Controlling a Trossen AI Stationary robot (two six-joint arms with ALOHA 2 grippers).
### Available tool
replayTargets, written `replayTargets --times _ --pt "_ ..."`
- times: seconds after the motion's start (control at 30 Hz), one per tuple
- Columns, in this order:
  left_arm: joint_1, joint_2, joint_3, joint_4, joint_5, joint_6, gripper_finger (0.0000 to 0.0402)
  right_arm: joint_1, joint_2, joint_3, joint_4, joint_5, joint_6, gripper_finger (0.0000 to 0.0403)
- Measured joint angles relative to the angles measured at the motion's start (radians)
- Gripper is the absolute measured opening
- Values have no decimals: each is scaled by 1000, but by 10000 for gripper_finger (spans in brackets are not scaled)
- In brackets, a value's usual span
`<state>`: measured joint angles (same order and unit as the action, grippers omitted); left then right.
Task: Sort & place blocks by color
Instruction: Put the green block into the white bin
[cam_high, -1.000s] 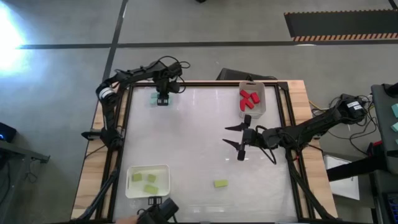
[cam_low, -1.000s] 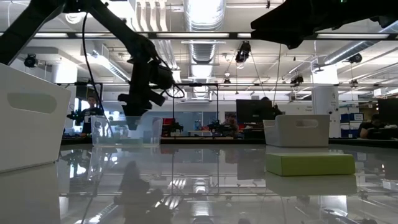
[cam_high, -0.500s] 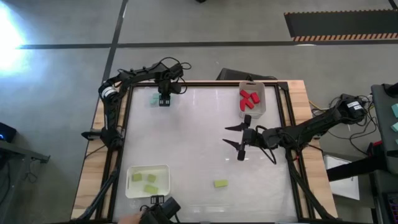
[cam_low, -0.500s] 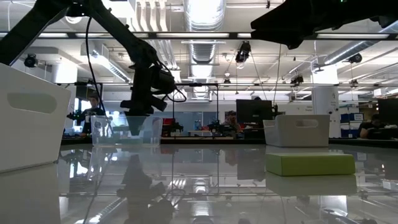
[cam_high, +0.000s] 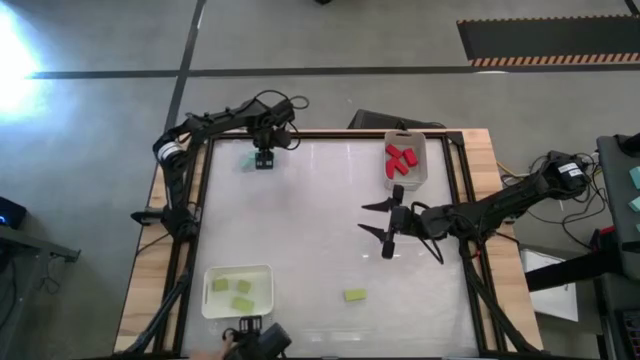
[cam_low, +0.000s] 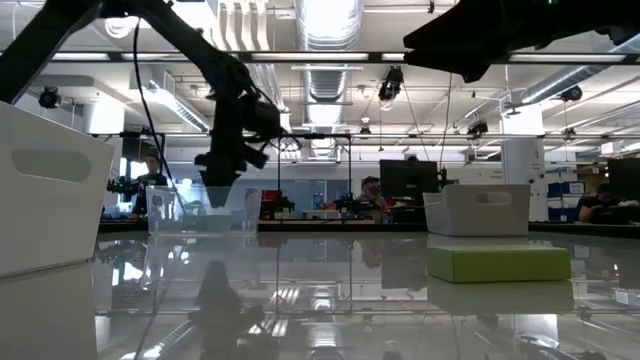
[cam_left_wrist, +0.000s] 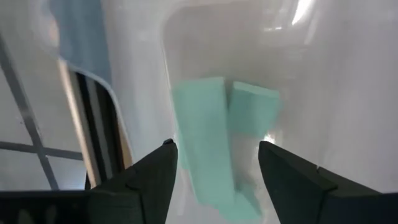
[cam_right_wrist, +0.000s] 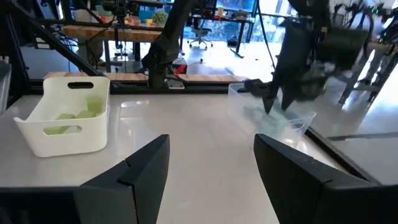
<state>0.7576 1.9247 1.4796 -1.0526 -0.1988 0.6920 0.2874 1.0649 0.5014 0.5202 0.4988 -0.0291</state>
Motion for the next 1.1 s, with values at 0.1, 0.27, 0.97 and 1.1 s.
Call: replayTargets --times 0.1,0.27,0.97,1.1 --pt "-30 -62 0 -20 3 -67 210 0 0 0 -41 -2 44 224" --pt "-131 -207 -7 -14 8 -195 211 3 8 31 -221 -11 148 224" --pt "-921 -733 -502 970 -78 -608 212 200 303 361 -761 -275 308 224" --pt "-990 -738 -600 1241 -102 -608 212 257 385 457 -885 -298 397 224"
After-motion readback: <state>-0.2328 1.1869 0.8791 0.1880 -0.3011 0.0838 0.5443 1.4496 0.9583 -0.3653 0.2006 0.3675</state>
